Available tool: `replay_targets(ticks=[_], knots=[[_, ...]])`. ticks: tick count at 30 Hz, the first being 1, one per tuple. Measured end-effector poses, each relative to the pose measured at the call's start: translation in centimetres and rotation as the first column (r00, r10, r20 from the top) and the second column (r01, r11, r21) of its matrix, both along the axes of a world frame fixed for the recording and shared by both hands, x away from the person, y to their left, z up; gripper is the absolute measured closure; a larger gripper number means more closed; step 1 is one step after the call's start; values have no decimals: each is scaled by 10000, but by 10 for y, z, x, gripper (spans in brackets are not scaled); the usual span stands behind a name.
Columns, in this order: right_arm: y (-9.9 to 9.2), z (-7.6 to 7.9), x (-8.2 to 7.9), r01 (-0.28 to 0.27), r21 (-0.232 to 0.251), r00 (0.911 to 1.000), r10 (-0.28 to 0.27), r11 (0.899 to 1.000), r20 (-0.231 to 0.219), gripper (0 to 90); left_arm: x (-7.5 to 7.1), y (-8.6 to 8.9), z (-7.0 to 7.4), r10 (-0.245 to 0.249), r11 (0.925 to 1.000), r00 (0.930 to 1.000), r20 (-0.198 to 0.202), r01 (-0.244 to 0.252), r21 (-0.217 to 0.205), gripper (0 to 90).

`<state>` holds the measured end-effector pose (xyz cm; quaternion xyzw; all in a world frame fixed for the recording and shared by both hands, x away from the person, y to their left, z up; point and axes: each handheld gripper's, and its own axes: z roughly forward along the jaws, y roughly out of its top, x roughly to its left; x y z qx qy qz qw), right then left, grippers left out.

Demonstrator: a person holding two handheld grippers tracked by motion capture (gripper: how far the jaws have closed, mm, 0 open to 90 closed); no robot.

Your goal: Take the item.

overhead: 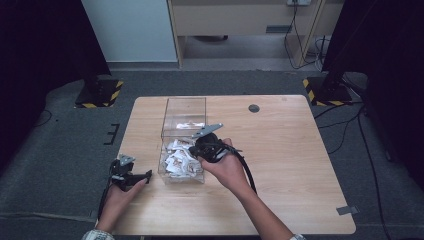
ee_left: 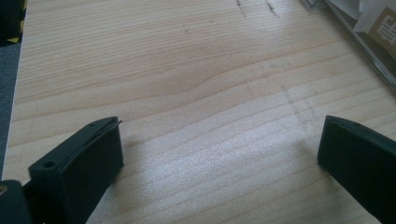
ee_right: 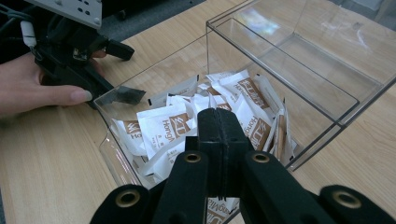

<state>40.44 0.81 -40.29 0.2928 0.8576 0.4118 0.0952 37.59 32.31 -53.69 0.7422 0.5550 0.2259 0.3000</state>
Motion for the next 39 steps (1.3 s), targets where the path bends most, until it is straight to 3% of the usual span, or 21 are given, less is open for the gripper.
replay_targets(ticks=[28, 32, 39], knots=[[-2, 17, -1, -58, 585, 9995, 40, 9983, 309, 900, 0, 0, 0, 0, 10000, 10000, 0, 0, 0, 0], [-9, 28, -2, -5, 953, 9988, -41, 9955, 478, 900, 0, 0, 0, 0, 10000, 10000, 0, 0, 0, 0], [-19, 38, -3, 111, 1138, 9978, -184, 9934, 635, 899, 0, 0, 0, 4, 10000, 10000, 2, -4, 2, 0]])
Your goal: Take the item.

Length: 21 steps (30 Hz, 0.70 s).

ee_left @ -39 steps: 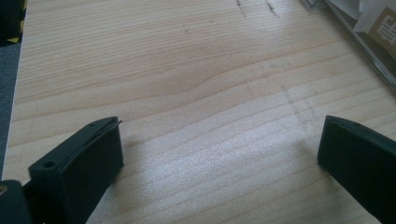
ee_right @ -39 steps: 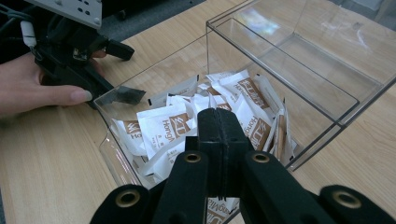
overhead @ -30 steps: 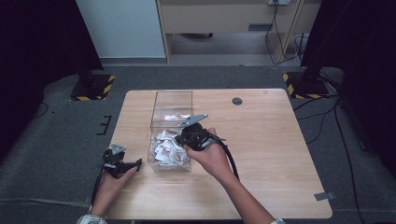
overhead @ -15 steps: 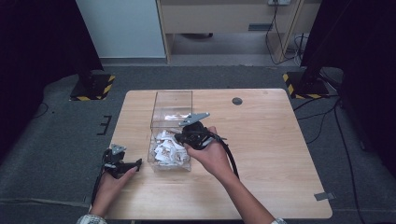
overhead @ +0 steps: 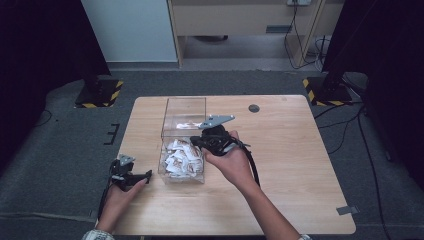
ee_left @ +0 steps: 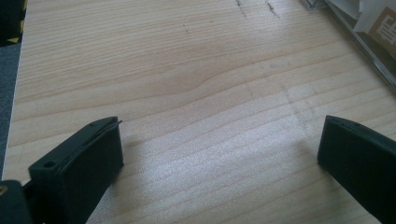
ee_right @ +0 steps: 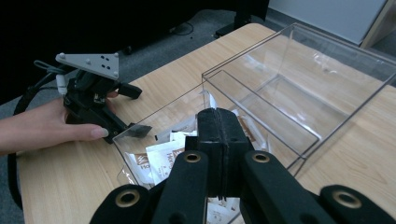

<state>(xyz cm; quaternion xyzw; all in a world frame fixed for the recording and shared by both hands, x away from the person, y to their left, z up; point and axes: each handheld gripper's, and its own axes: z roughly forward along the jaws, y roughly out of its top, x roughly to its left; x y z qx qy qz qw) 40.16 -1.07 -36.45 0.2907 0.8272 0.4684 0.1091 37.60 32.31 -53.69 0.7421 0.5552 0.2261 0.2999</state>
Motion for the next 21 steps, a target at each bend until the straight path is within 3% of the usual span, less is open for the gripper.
replay_targets(ticks=[21], knots=[[-25, 2, 4, 382, -14, 9993, -382, 9993, 51, 899, 0, 0, 0, 6, 10000, 10000, 0, -6, -1, 0]])
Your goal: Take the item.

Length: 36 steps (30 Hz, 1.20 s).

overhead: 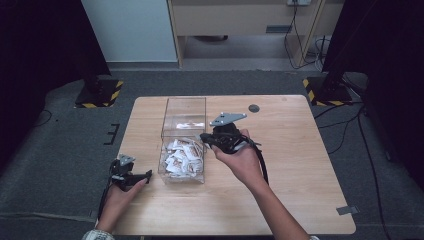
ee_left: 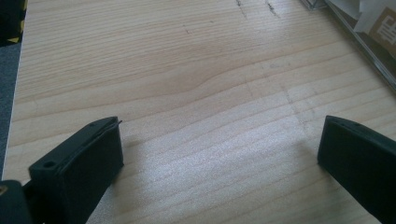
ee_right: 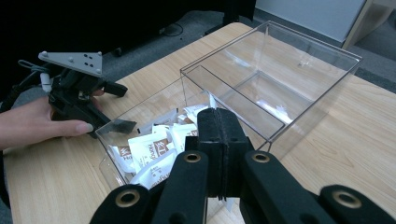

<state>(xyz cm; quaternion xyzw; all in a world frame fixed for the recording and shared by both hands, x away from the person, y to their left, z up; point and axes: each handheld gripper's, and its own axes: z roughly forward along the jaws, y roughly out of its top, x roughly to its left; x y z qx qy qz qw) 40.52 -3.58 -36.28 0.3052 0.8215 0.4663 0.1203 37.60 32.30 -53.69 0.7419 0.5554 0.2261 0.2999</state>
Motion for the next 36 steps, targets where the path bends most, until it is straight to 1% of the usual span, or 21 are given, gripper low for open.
replay_targets(ticks=[10, 26, 32, 36], knots=[[-11, -4, 0, 169, -1, 9998, -169, 9999, -65, 899, 0, 0, 0, 3, 10000, 10000, 0, -3, -1, 0], [-21, -10, -1, 279, -45, 9995, -280, 9996, -123, 899, 0, 0, 0, 6, 10000, 10000, 0, -6, 2, 0], [-25, -13, -1, 364, 46, 9991, -363, 9993, -198, 899, 0, 0, 0, 6, 10000, 10000, 1, -6, 0, 0], [-28, -16, -2, 390, 23, 9990, -389, 9992, -229, 899, 0, 0, 0, 9, 10000, 10000, 1, -9, -1, 0]])
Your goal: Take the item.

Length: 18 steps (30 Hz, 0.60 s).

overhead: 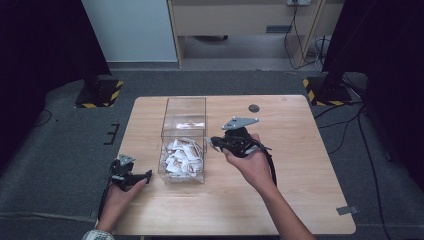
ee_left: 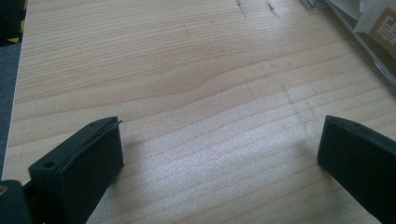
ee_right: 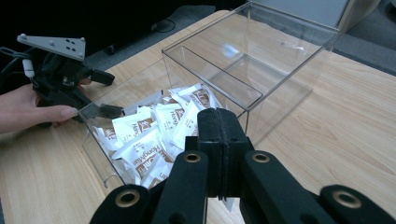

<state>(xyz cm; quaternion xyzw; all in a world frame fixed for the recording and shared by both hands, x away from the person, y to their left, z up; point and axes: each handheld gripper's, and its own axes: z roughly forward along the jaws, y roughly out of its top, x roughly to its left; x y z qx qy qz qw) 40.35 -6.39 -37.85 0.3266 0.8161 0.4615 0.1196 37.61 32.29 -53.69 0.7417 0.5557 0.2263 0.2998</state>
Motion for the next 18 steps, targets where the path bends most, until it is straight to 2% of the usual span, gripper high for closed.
replay_targets(ticks=[18], knots=[[-29, -15, 4, 610, -56, 9980, -611, 9981, -178, 899, 0, 0, 0, -2, 10000, 10000, 0, 2, 4, 0]])
